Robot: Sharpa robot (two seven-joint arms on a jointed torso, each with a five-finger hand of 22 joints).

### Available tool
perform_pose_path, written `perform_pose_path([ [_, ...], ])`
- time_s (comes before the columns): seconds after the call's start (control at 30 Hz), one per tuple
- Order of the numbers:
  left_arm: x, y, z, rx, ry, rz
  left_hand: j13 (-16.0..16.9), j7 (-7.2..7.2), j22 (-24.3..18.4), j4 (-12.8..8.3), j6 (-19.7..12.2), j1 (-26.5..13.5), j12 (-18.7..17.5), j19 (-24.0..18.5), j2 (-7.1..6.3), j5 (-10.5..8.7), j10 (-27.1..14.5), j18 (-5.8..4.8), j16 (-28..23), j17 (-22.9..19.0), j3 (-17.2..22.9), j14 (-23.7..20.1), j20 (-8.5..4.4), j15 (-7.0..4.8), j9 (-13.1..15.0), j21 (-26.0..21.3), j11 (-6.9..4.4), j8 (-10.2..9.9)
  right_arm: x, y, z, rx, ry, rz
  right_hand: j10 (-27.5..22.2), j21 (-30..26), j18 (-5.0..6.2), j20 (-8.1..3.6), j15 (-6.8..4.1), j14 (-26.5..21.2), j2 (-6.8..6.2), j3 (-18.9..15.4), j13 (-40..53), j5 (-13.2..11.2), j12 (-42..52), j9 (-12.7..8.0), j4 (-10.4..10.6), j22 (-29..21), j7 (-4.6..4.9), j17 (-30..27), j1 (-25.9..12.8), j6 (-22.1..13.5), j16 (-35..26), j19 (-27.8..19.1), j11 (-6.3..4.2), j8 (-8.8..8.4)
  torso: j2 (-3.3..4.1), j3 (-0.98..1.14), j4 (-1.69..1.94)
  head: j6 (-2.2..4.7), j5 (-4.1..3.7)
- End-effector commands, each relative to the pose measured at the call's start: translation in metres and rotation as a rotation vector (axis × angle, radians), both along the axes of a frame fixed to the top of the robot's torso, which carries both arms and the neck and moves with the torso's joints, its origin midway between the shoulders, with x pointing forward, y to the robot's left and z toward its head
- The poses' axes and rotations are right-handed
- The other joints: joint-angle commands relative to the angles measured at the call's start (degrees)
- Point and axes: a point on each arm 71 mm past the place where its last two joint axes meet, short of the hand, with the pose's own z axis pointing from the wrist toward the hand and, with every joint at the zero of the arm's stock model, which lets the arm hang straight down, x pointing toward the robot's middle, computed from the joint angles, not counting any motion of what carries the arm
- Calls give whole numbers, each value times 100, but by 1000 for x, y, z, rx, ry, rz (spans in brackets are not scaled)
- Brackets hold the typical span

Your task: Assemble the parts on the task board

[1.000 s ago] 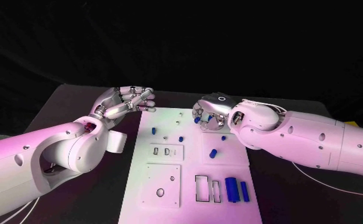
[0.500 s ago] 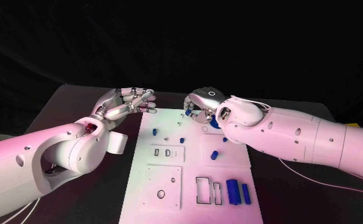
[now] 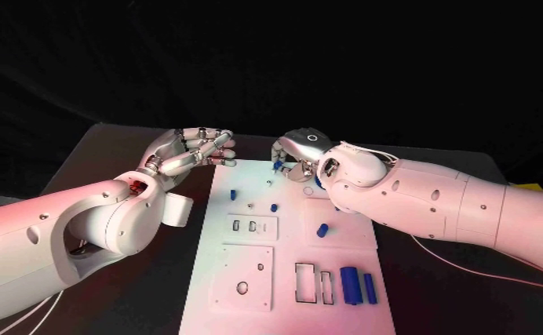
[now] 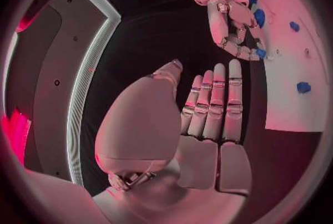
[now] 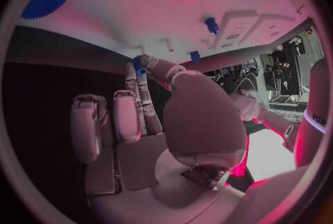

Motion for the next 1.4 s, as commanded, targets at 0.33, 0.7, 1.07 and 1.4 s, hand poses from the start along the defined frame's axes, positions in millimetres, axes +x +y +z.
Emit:
perform_pose_path([
  [0.33,0,-3,5,-12,-11,-22,-6,3,5,0,-25,-40,-36,42,-8,-28,-36,106,-30,10,42,-48,12,4,-5,24,4,-16,0,5,-6,-13,31,14,61,36,-50,1,-10,234,156,25,-1,22,-15,414,18,587,6,-3,87,-45,22,34,-121,12,16,1,0,-50,32],
  [0.7,1,-2,6,-12,-14,-21,-4,5,8,-1,-28,-46,-49,34,-5,-30,-38,104,-39,21,47,-62,13,8,-6,31,7,-21,-3,9,-8,-15,46,27,47,23,-44,7,-4,223,144,11,3,22,-26,433,29,565,8,-41,56,-63,1,16,-114,8,16,-1,-13,-77,61],
  [1.07,1,-2,7,-11,-16,-22,-4,5,8,-1,-28,-46,-49,34,-5,-30,-38,104,-39,21,47,-62,13,8,-6,31,7,-21,4,10,-10,-32,56,3,-546,-270,66,159,167,97,-25,130,-132,-68,-322,426,111,116,175,-416,-132,-546,-217,-323,96,-333,20,-3,-1,-65,49],
  [1.4,2,-1,7,-10,-16,-18,-2,6,10,-4,-28,-49,-58,27,-2,-31,-37,103,-46,31,53,-73,15,11,-6,38,8,-24,1,5,-10,-34,61,12,-1053,-708,208,231,225,-19,-266,-32,-269,70,-258,427,159,-480,179,-788,-254,-789,-465,-733,158,-548,15,3,-18,-87,71],
])
